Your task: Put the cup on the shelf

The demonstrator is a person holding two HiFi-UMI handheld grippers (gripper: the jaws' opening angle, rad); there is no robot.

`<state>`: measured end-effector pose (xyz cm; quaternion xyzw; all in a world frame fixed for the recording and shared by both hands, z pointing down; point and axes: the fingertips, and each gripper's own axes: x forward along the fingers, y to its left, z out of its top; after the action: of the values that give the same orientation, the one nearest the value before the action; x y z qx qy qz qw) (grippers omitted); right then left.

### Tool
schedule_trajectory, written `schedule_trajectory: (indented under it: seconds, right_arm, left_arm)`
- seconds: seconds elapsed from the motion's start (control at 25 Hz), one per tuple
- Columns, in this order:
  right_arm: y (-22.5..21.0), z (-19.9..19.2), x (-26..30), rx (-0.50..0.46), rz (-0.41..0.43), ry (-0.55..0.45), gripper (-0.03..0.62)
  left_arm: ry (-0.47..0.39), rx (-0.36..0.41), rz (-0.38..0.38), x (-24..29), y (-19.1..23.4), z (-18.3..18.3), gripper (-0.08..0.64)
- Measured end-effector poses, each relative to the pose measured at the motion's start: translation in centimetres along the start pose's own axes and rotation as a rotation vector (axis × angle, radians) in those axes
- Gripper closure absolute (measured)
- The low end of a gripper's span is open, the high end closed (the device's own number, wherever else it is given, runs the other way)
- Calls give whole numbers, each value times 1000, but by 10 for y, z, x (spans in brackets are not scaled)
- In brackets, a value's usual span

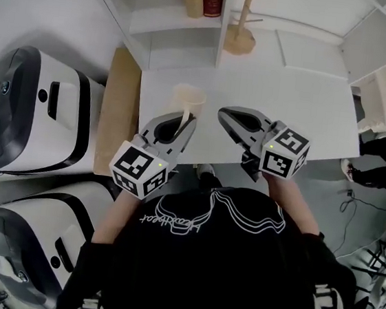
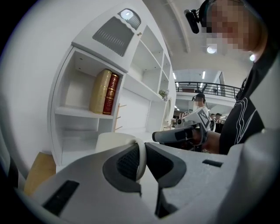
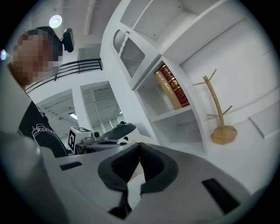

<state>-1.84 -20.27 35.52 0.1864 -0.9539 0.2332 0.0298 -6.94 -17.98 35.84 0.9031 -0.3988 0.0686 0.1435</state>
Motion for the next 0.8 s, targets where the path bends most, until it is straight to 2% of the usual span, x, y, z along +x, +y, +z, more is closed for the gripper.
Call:
schedule_trajectory:
  seconds: [0.36, 0.8]
  right_arm:
    - [-56, 17, 20, 23, 25, 24, 586]
    - [-105, 27, 39, 32, 41, 49, 586]
  left_arm:
    - [8, -48, 47, 49, 48, 6, 528]
    - [12, -49, 140, 96, 109, 0, 528]
